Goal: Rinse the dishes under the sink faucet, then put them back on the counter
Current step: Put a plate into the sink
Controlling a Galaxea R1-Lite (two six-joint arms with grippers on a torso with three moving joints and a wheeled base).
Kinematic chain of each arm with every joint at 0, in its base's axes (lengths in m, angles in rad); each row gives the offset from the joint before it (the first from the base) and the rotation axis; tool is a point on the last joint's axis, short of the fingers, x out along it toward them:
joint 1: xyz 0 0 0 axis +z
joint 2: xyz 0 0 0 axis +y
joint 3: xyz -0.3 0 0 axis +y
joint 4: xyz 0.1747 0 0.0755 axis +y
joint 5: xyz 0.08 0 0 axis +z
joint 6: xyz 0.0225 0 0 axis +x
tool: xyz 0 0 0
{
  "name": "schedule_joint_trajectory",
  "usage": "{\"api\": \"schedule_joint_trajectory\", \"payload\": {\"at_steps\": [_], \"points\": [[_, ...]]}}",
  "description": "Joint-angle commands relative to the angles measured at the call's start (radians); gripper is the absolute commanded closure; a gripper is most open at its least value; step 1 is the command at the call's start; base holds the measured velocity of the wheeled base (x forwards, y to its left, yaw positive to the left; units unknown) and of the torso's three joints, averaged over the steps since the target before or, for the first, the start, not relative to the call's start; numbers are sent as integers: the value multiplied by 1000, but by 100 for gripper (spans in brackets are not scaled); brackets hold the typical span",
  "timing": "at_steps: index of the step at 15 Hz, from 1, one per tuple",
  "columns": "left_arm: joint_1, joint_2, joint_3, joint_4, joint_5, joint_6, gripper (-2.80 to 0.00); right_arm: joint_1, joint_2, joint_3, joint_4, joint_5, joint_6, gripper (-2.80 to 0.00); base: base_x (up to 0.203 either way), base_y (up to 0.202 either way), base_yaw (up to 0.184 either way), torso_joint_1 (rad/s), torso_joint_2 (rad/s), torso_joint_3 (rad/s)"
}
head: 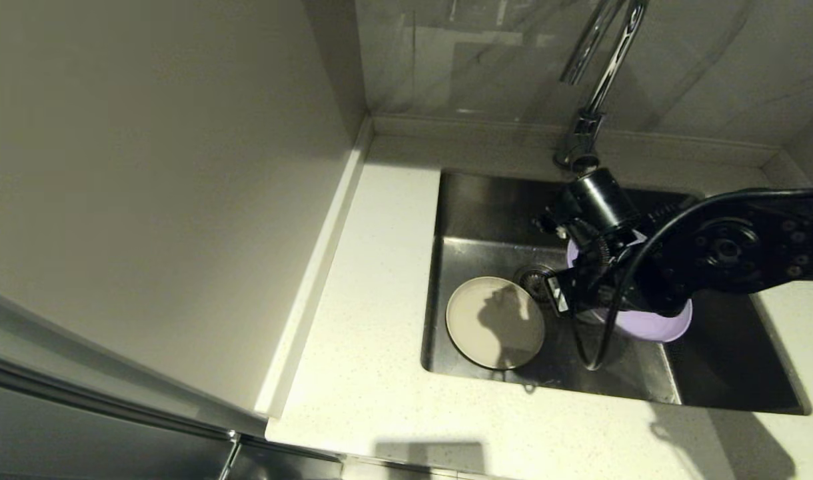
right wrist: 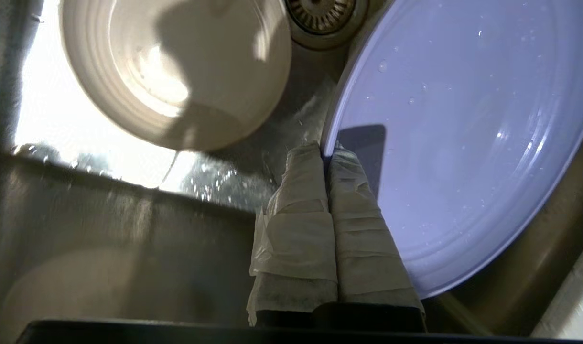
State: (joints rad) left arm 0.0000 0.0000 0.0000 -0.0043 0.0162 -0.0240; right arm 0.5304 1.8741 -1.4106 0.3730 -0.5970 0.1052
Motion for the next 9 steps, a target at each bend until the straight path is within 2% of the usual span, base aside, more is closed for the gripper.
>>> {"api": "schedule_joint_trajectory", "payload": {"at_steps": [1,9], "points": [[0,-2,0,0,1,-1,0,6,114,-34,-24,-15,-5,0,0,0,0,0,0,0],[0,-2,0,0,1,-1,0,5,323,-235,-66,-21,-46,0,0,0,0,0,0,0]]}}
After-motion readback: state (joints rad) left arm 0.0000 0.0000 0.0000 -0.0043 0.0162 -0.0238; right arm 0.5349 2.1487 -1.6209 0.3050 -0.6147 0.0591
